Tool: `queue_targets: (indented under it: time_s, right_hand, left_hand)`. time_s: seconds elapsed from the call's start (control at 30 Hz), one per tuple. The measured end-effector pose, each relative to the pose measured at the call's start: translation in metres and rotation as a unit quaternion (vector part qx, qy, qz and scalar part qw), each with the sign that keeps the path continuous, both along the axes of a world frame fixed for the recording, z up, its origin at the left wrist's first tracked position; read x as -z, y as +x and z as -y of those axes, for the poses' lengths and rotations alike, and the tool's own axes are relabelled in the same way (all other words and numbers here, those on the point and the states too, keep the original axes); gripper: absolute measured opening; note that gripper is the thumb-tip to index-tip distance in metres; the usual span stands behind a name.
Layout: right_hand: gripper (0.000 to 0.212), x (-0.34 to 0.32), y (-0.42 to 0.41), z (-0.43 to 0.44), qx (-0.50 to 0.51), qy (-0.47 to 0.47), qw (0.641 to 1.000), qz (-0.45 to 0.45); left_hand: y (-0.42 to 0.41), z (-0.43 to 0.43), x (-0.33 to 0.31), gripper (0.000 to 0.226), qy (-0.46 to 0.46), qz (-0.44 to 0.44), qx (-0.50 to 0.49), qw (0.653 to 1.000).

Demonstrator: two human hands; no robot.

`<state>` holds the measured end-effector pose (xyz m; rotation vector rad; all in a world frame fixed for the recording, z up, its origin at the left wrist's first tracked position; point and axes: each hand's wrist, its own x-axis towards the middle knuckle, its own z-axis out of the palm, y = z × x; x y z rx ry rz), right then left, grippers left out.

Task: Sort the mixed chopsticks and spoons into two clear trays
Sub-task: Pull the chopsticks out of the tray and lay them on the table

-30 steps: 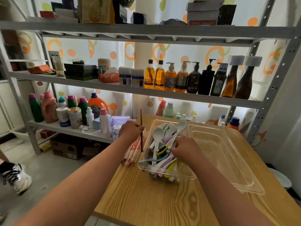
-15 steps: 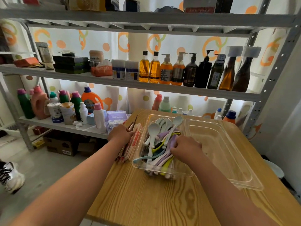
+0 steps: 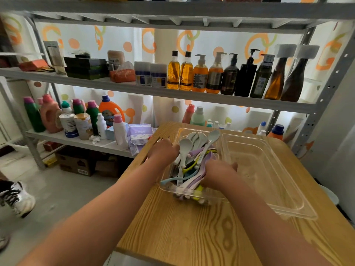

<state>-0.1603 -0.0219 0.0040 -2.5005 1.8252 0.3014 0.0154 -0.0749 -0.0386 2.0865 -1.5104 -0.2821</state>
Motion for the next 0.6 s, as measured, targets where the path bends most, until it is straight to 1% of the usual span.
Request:
queue_targets:
  time_s: [0.07, 0.13, 0.3, 0.37, 0.43, 0.5, 0.6]
  right_hand:
    - [0.038, 0.005, 0.002, 0.002, -0.025, 0.008, 0.997, -0.067]
    - [0.041, 0.009, 0.002, 0.005, -0.038, 0.022, 0.996, -0.076]
    - [0.054, 0.012, 0.002, 0.008, -0.025, 0.011, 0.996, -0.081]
    - [0.051, 0.013, 0.003, 0.009, -0.008, 0.022, 0.998, -0.062]
    - [0.043, 0.014, 0.004, 0.01, 0.007, 0.017, 0.999, -0.045]
    - [0.035, 0.016, 0.005, 0.009, 0.01, 0.001, 0.999, -0.05]
    - [0.034, 0.018, 0.009, 0.007, 0.016, -0.017, 0.998, -0.063]
  left_hand:
    - [-0.004, 0.002, 0.008, 0.042, -0.01, 0.01, -0.004, 1.0]
    - [-0.006, 0.001, 0.01, 0.037, -0.019, 0.007, -0.012, 1.0]
    - [-0.008, 0.0, 0.01, 0.034, -0.028, 0.006, -0.011, 1.0]
    - [-0.008, -0.001, 0.01, 0.034, -0.028, 0.002, -0.008, 1.0]
    - [-0.007, -0.001, 0.011, 0.034, -0.027, 0.0, -0.007, 1.0]
    - [-0.007, -0.001, 0.011, 0.034, -0.027, -0.005, -0.006, 1.0]
    - [-0.008, -0.003, 0.01, 0.035, -0.03, -0.023, -0.007, 0.999]
